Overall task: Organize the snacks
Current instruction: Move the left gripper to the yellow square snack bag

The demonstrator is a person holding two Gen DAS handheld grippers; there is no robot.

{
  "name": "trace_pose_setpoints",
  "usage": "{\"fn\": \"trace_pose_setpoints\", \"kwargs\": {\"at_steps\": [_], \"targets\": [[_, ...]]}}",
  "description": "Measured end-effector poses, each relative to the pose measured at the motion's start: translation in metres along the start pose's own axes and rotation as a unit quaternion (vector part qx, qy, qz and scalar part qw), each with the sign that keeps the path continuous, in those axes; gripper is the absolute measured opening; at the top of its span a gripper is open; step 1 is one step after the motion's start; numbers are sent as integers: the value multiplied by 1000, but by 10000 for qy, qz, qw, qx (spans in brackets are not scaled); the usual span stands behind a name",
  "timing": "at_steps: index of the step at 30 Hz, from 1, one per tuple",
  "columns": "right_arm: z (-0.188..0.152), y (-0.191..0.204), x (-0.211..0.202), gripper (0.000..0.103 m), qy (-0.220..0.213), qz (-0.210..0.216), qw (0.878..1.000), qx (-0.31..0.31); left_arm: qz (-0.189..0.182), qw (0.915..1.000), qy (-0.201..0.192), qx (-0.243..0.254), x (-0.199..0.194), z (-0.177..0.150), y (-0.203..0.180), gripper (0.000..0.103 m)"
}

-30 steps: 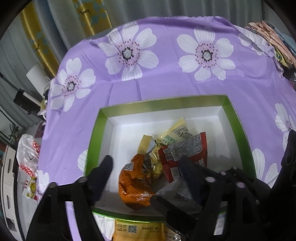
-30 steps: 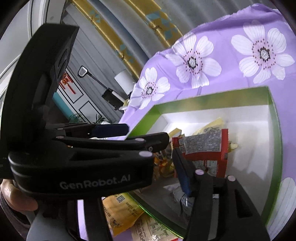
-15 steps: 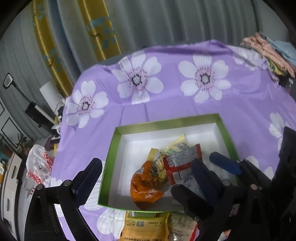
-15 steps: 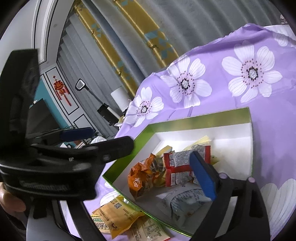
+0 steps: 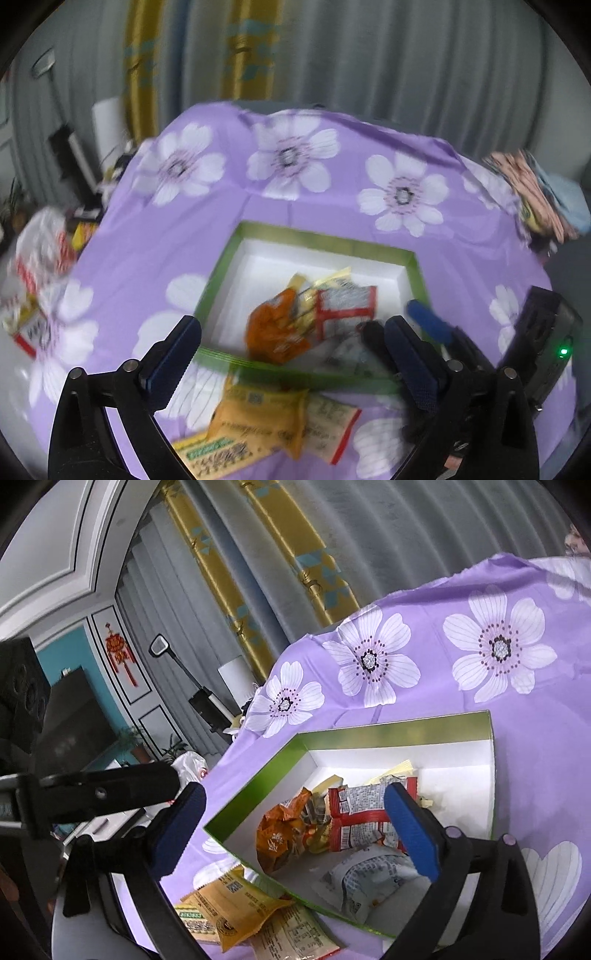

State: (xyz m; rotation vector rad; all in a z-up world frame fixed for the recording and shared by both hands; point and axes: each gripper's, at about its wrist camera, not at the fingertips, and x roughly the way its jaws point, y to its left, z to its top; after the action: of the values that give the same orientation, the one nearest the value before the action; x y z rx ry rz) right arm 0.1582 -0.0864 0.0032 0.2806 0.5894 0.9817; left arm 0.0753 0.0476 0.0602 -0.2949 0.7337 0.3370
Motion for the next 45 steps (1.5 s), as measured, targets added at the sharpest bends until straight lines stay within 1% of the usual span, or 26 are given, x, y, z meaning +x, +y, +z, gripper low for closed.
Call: {"fn": "trace_pose_setpoints", "kwargs": {"at_steps": [3, 8, 12, 15, 17, 19, 21, 24, 30, 34, 37, 39, 41, 42, 45], "targets": [[-4, 1, -5, 98, 20, -23, 10000, 13, 41, 9993, 119, -339, -1, -14, 25, 99], [-13, -1, -14, 98, 97, 50, 9999, 133, -117, 9948, 184, -996, -6, -49, 66, 99], [-25, 2, -23, 98, 300, 70, 9992, 236, -84, 9911, 377, -1277, -2, -68, 83, 99], [-36, 6, -27, 98, 425, 104, 9986, 294, -143, 9885, 335, -1468, -6, -74, 91, 99], [-43, 13, -35, 98, 371, 125, 9990, 204, -174, 9879, 329, -1502, -6, -75, 93, 99], [-51, 19, -37, 98, 517, 258, 9981, 210, -244, 9882, 377, -1465, -6, -77, 90, 99], [-57, 24, -39, 98, 479, 351, 9981, 155, -313, 9890, 399, -1389, -4, -77, 85, 99], [-66, 34, -42, 98, 587, 426, 9974, -1, -428, 9898, 428, -1289, -2, -75, 78, 99], [-79, 35, -39, 98, 801, 276, 9964, 57, -605, 9911, 598, -1025, 10, -79, 75, 99], [-84, 40, -38, 98, 806, 215, 9964, 112, -619, 9928, 638, -797, 20, -81, 77, 99], [-87, 51, -36, 97, 828, 233, 9963, 78, -772, 9936, 623, -541, 26, -79, 78, 99], [-90, 62, -32, 97, 948, 158, 9954, -36, -961, 9925, 666, -367, 31, -77, 78, 99], [-95, 73, -21, 96, 1206, -113, 9924, -211, -1208, 9897, 729, -243, 37, -76, 76, 99], [-98, 76, -18, 95, 1307, -224, 9908, -261, -1282, 9887, 758, -195, 40, -74, 75, 99], [-104, 81, -11, 89, 1403, -416, 9887, -315, -1509, 9853, 802, -81, 52, -73, 71, 99]]}}
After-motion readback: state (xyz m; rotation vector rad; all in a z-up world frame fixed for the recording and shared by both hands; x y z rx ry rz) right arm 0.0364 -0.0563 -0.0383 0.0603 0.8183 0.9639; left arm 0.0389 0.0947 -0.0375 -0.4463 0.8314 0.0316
